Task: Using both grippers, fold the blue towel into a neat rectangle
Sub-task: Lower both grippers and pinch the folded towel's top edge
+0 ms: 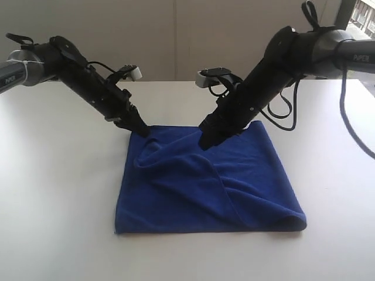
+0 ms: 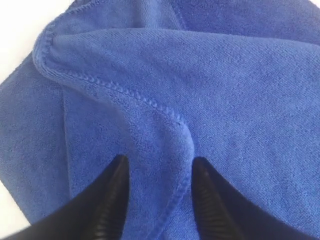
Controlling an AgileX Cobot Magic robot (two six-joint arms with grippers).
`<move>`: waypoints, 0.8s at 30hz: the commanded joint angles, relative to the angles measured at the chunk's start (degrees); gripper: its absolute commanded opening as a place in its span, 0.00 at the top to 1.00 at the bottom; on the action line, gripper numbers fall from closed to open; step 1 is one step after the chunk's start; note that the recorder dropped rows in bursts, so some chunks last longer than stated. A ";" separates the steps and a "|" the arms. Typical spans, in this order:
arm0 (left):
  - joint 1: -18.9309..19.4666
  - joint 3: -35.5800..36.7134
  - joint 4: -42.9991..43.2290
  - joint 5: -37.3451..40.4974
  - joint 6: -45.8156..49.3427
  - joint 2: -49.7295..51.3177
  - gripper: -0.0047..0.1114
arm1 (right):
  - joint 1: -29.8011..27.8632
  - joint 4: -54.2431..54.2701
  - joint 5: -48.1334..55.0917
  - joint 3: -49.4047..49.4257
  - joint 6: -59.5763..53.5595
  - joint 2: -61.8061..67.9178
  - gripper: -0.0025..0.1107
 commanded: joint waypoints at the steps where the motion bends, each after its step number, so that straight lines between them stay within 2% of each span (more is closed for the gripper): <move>1: -0.89 -0.30 0.66 3.60 1.23 1.18 0.57 | 0.08 0.06 -0.86 0.06 -0.49 0.79 0.63; 3: -1.15 -0.30 0.49 1.92 1.98 1.58 0.55 | 0.08 0.10 -1.00 0.06 -0.49 1.04 0.63; 16: -2.57 -0.30 0.54 -5.52 4.95 1.78 0.59 | 0.08 -0.15 -1.12 0.06 -0.49 1.18 0.63; 24: -2.57 -0.30 0.68 -7.41 6.50 1.78 0.59 | 0.08 -0.15 -1.12 0.06 -0.49 1.18 0.63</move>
